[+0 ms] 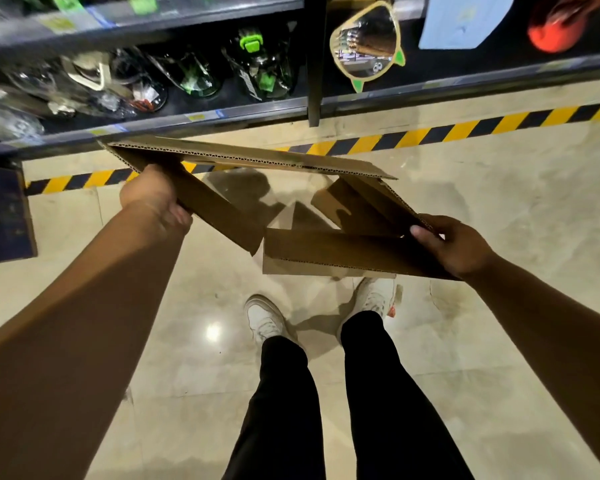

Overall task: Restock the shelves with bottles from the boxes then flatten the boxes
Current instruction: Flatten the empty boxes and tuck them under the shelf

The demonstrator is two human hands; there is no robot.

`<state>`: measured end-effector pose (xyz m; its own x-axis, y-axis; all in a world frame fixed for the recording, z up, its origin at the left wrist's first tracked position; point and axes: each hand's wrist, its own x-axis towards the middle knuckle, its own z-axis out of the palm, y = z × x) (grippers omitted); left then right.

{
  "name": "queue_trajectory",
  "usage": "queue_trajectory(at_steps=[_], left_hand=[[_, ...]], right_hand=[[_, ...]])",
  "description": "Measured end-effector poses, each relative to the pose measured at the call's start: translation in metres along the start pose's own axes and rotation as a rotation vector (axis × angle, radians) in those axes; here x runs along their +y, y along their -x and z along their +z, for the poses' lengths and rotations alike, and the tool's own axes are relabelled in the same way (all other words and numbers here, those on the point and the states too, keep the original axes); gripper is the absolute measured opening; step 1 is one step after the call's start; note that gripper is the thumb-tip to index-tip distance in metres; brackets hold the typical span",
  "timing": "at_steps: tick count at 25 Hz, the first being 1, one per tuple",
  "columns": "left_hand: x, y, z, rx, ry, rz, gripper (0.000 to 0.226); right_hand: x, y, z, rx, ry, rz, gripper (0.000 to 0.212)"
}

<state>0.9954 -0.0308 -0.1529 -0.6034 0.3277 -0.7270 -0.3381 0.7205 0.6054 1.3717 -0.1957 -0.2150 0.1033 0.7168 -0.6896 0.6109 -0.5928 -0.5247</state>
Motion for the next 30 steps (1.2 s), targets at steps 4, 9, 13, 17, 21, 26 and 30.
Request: queue_trajectory(at_steps=[4, 9, 13, 17, 21, 26, 30], left_hand=[[-0.022, -0.062, 0.002, 0.000, 0.032, -0.121, 0.031], [-0.022, 0.033, 0.015, -0.080, -0.056, -0.030, 0.014], [-0.034, 0.033, 0.014, -0.178, -0.245, 0.139, 0.027], [-0.054, 0.027, 0.003, -0.061, -0.745, 0.722, 0.075], [-0.070, 0.025, 0.010, -0.322, -1.423, 1.228, 0.091], [-0.084, 0.003, 0.007, -0.437, -1.736, 1.221, 0.091], [-0.079, -0.013, -0.016, -0.372, -1.555, 1.320, 0.048]], right_hand=[[0.018, 0.008, 0.006, -0.224, 0.153, -0.056, 0.106], [0.050, 0.010, 0.022, 0.074, 0.275, -0.092, 0.058], [0.043, 0.005, 0.025, 0.115, 0.243, -0.116, 0.040], [0.029, -0.011, 0.020, 0.091, 0.282, -0.116, 0.024], [0.018, -0.022, 0.021, 0.086, 0.455, -0.051, 0.016], [0.004, -0.013, 0.029, 0.311, 0.583, -0.105, 0.038], [-0.015, 0.001, 0.028, 0.300, 0.538, -0.135, 0.031]])
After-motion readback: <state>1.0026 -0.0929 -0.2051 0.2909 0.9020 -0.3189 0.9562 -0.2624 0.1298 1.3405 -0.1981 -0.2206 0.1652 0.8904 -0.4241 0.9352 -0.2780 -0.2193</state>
